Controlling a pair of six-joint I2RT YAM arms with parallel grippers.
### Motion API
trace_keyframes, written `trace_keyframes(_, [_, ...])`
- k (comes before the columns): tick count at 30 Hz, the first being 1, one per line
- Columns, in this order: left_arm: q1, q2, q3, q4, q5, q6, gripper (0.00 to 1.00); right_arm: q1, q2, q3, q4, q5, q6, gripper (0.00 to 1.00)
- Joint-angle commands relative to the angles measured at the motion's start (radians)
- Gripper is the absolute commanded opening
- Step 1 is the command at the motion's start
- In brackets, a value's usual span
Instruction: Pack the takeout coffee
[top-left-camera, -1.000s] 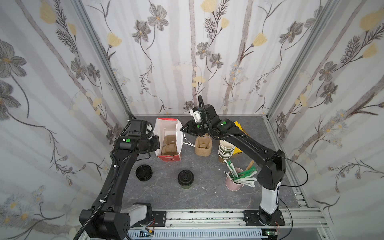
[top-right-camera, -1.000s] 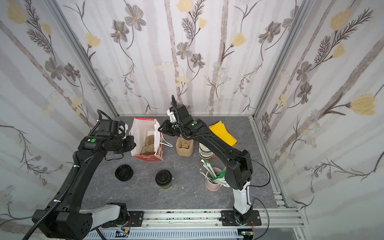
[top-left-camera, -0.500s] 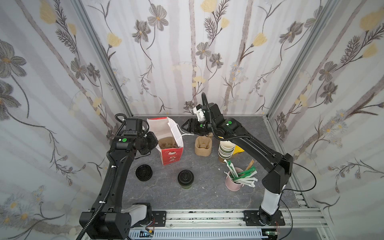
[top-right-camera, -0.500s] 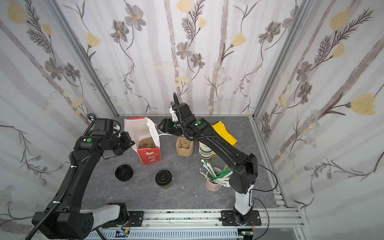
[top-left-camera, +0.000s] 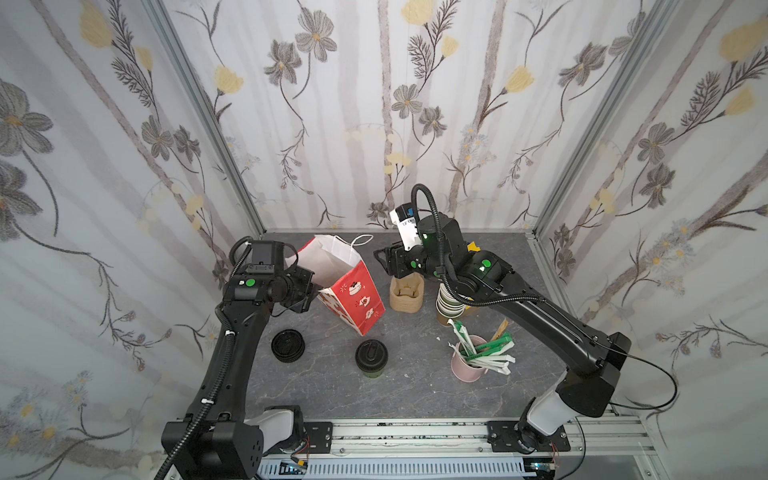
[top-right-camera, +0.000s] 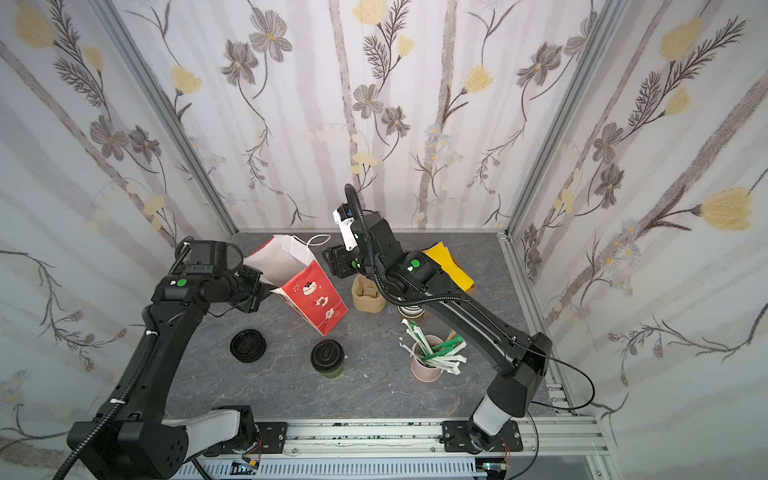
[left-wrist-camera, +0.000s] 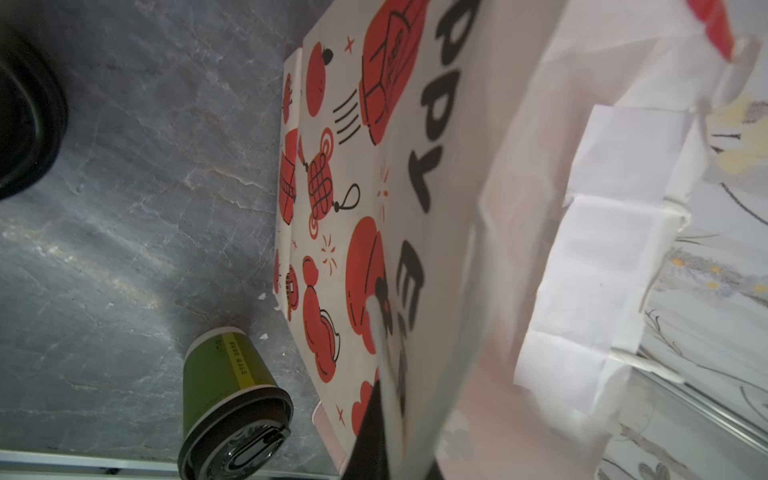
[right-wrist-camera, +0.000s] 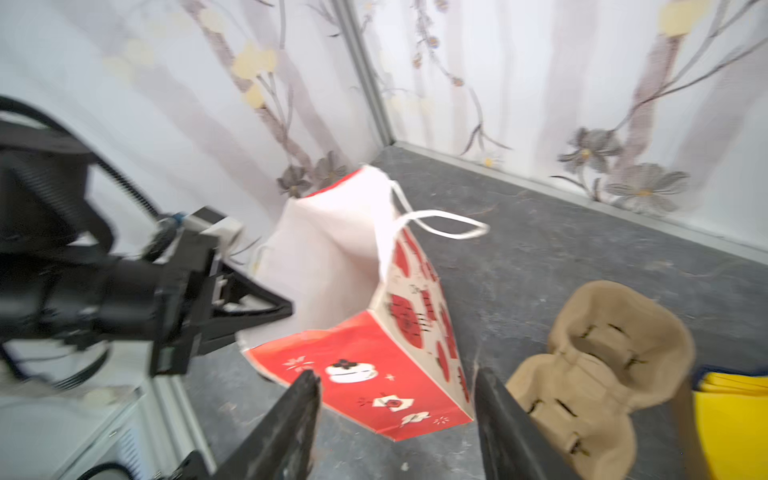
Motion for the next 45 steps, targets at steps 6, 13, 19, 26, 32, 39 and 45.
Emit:
trace_keyframes(6, [-0.001,-0.084,0.003,0.228,0.013,-0.616,0.0,0.009,-0.088,-0.136,0.181,0.15,0.116,0.58])
trace_keyframes(13, [-0.063,-0.119,-0.049,0.233,-0.055,-0.765,0.0,0.007,-0.145,-0.23,0.267,0.206,0.126,0.58])
trace_keyframes(19, [-0.079,-0.095,-0.02,0.255,-0.095,-0.71,0.0,0.009,-0.149,-0.232,0.264,0.219,0.143,0.58])
trace_keyframes(26, [-0.02,-0.107,-0.017,0.255,-0.098,-0.7,0.0,0.009,-0.151,-0.241,0.269,0.228,0.154,0.58])
trace_keyframes(32, [-0.063,-0.065,0.053,0.239,-0.138,-0.507,0.0,0.007,-0.15,-0.246,0.28,0.228,0.159,0.57])
trace_keyframes(39, [-0.15,-0.028,0.024,0.235,-0.193,-0.34,0.0,0.007,-0.145,-0.242,0.292,0.225,0.159,0.58])
trace_keyframes(45, [-0.151,-0.008,0.011,0.173,-0.216,-0.13,0.0,0.007,-0.147,-0.248,0.285,0.231,0.165,0.57])
